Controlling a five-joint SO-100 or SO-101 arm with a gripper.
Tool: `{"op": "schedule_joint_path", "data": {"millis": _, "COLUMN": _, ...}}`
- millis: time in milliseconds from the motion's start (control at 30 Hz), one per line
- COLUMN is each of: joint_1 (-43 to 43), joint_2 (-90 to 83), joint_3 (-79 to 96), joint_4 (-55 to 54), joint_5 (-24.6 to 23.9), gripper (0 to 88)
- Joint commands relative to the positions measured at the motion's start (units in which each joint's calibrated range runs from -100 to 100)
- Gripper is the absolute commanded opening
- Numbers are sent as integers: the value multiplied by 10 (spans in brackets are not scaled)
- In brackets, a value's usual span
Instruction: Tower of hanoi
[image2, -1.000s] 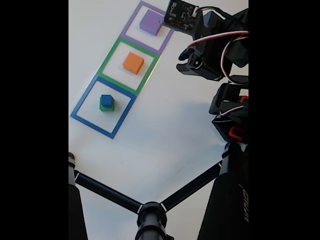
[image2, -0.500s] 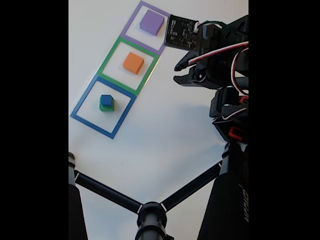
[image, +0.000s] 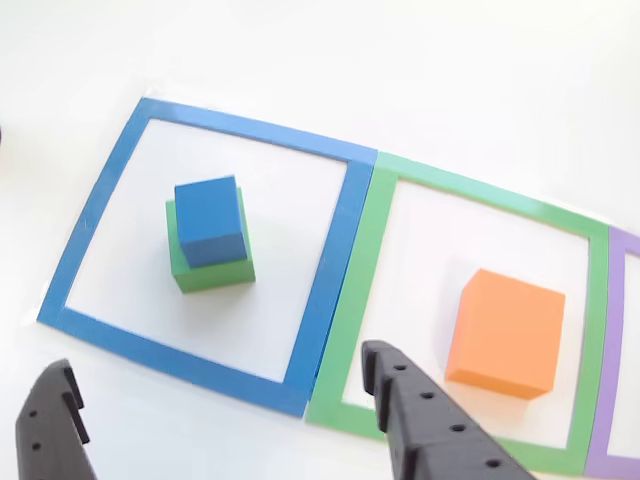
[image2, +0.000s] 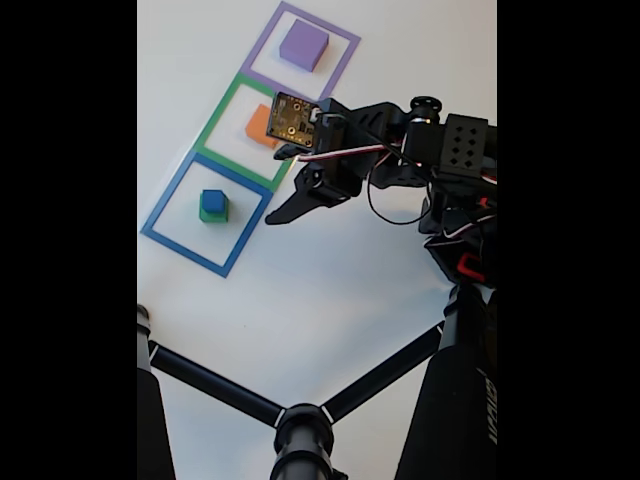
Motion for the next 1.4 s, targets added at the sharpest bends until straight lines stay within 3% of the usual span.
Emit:
{"op": "schedule_joint_path", "data": {"millis": 0, "joint_1": -11, "joint_2": 71, "joint_3": 45, "joint_4": -204, "joint_5": 4, "gripper": 352}}
{"op": "schedule_joint_path", "data": {"millis": 333, "joint_1": -28, "joint_2": 282, "joint_3": 113, "joint_4": -564, "joint_5": 4, "gripper": 356}}
{"op": "schedule_joint_path", "data": {"millis": 667, "joint_1": -31, "joint_2": 449, "joint_3": 103, "joint_4": -744, "joint_5": 4, "gripper": 353}}
{"op": "schedule_joint_path", "data": {"millis": 867, "joint_1": -41, "joint_2": 536, "joint_3": 60, "joint_4": -801, "joint_5": 4, "gripper": 354}}
{"op": "schedule_joint_path", "data": {"millis": 1367, "joint_1": -64, "joint_2": 624, "joint_3": -22, "joint_4": -801, "joint_5": 4, "gripper": 351}}
